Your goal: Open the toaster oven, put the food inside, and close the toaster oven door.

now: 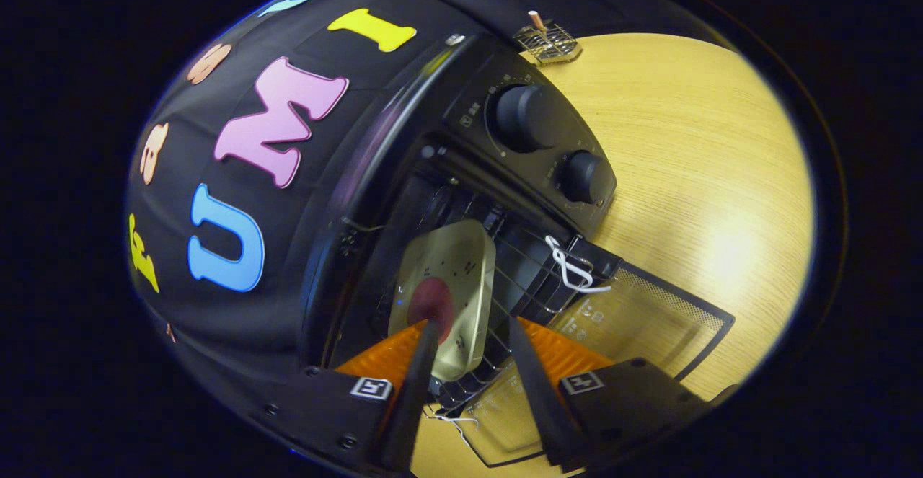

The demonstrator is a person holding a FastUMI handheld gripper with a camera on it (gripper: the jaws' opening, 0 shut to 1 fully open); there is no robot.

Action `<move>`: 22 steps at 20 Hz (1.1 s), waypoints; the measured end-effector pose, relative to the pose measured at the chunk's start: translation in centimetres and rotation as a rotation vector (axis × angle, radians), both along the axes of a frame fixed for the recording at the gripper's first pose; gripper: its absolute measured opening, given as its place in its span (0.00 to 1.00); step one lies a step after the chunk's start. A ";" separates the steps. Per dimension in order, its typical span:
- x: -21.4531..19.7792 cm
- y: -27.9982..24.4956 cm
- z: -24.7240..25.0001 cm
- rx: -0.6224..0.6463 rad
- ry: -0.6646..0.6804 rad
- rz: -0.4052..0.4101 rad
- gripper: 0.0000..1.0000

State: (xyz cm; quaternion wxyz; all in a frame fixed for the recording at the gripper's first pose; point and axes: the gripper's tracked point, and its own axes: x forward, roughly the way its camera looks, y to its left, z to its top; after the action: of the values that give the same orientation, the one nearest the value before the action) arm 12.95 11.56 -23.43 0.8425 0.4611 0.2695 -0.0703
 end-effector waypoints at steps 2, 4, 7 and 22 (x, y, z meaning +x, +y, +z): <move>-1.9 0.5 0.0 -0.059 0.006 0.059 0.97; -4.0 0.5 -0.1 -0.126 0.016 0.110 0.98; -6.8 -0.2 -0.4 -0.229 0.024 0.173 0.98; -14.4 -2.6 -8.3 -0.675 0.185 0.495 0.99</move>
State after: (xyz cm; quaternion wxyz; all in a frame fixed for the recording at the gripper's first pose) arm -1.41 8.95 -31.73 0.9098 0.0725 0.4085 0.0086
